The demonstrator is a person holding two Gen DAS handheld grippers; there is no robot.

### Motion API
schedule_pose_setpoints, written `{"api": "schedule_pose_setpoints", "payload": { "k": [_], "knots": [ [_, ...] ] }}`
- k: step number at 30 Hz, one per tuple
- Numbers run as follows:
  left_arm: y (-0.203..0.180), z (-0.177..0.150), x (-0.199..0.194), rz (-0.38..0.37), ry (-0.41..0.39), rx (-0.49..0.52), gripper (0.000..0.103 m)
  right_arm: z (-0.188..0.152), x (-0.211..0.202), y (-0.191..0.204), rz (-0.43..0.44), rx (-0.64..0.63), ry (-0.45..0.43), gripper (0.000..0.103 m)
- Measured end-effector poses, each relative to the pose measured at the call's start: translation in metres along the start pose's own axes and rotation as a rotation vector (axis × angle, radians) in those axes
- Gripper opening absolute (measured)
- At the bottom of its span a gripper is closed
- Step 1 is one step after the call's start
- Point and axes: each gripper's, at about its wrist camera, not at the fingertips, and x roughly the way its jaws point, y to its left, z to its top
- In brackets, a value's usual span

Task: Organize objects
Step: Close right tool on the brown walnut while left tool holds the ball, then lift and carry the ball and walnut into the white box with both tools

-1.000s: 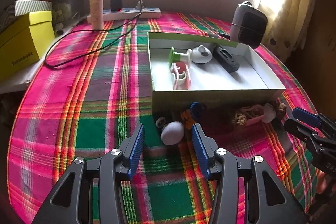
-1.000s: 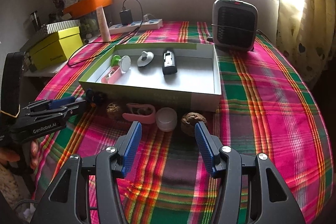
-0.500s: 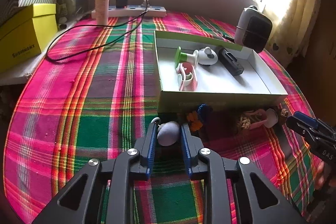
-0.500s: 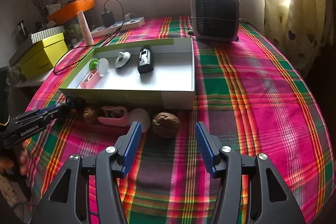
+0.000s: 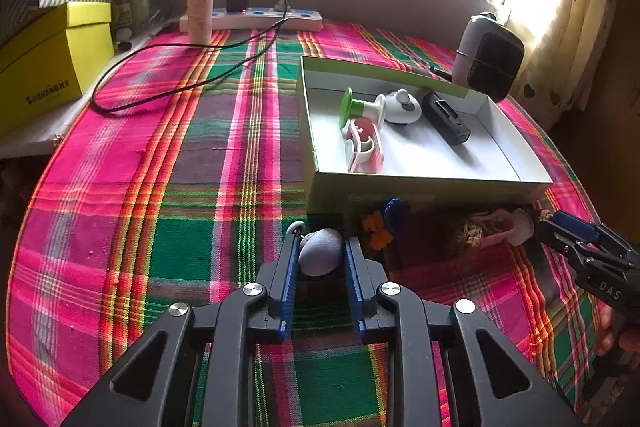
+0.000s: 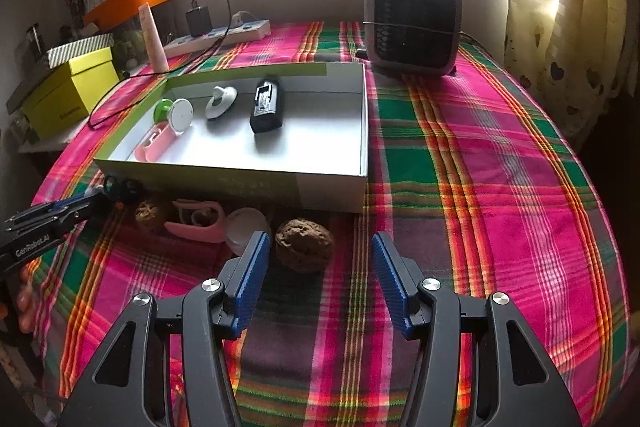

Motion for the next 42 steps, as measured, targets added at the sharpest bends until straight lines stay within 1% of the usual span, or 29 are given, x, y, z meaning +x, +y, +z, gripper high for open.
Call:
{"api": "schedule_pose_setpoints", "payload": {
  "k": [4, 8, 10, 14, 17, 19, 21, 42],
  "knots": [
    [-0.0001, 0.0001, 0.0002, 0.000, 0.000, 0.000, 0.021, 0.0001, 0.0051, -0.0030, 0.008, 0.009, 0.016, 0.054],
    [-0.0002, 0.0002, 0.0004, 0.001, 0.000, 0.000, 0.021, 0.0019, 0.0055, -0.0025, 0.016, -0.005, 0.013, 0.054],
    [0.0003, 0.0006, 0.0007, 0.002, 0.000, -0.001, 0.021, 0.0028, 0.0072, -0.0018, 0.020, -0.008, 0.016, 0.050],
    [0.0008, 0.0010, 0.0011, 0.001, 0.000, -0.002, 0.021, 0.0030, 0.0089, -0.0011, 0.030, -0.010, 0.023, 0.048],
    [0.0009, 0.0011, 0.0012, 0.003, 0.000, -0.001, 0.021, 0.0032, 0.0097, -0.0017, 0.041, -0.006, 0.026, 0.045],
    [0.0013, 0.0012, 0.0011, 0.002, 0.000, -0.001, 0.021, 0.0033, 0.0096, -0.0020, 0.052, -0.004, 0.025, 0.036],
    [0.0012, 0.0012, 0.0012, 0.003, 0.000, -0.001, 0.021, 0.0034, 0.0096, -0.0020, 0.055, -0.004, 0.026, 0.034],
    [0.0027, 0.0025, 0.0015, 0.001, -0.001, -0.005, 0.020, 0.0035, 0.0085, -0.0032, 0.064, 0.002, 0.024, 0.034]
  ]
}}
